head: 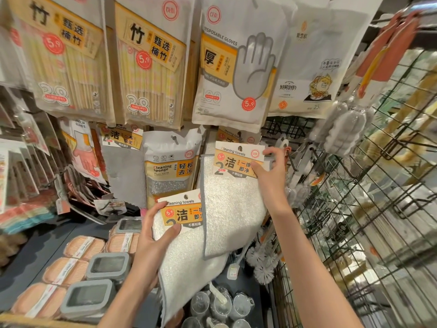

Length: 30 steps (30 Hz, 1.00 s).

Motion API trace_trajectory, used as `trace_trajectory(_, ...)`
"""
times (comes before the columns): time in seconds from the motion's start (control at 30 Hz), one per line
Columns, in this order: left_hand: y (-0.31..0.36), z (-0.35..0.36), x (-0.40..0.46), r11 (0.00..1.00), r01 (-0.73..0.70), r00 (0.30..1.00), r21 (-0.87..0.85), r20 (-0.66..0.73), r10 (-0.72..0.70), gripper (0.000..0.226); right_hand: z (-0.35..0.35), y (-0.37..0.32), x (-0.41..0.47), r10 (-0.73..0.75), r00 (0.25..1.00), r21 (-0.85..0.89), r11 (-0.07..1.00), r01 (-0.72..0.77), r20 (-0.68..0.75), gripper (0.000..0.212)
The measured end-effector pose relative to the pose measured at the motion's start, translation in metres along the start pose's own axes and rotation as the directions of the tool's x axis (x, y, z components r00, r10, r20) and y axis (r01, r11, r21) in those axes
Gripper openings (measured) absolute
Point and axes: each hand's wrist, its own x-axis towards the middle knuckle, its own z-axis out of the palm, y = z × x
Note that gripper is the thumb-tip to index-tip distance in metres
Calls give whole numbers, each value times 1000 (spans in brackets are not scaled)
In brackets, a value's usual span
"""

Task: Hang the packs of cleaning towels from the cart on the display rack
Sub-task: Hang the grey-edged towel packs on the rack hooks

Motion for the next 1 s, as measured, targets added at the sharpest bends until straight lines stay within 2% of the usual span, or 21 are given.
trace_trajectory(0.07,1,0,-1,1000,-9,1000,-5,-6,9,63,1,3,4,4,998,-56,998,0,68,21)
trace_trajectory(0.27,2,-1,1,1000,-27,999,10,-24,27,52,5,6,21,35,996,-111,993,-26,83,33)
trace_trajectory(0.67,0,-1,1,999,26,1000,-30,4,-26,62,11,2,42,163,968,-328,940,-94,191,54)
trace_trajectory(1.0,-2,-3,-7,999,3,1000,-38,-14,-3,57,14,2,45,226,944,-391,913,-119,240,64)
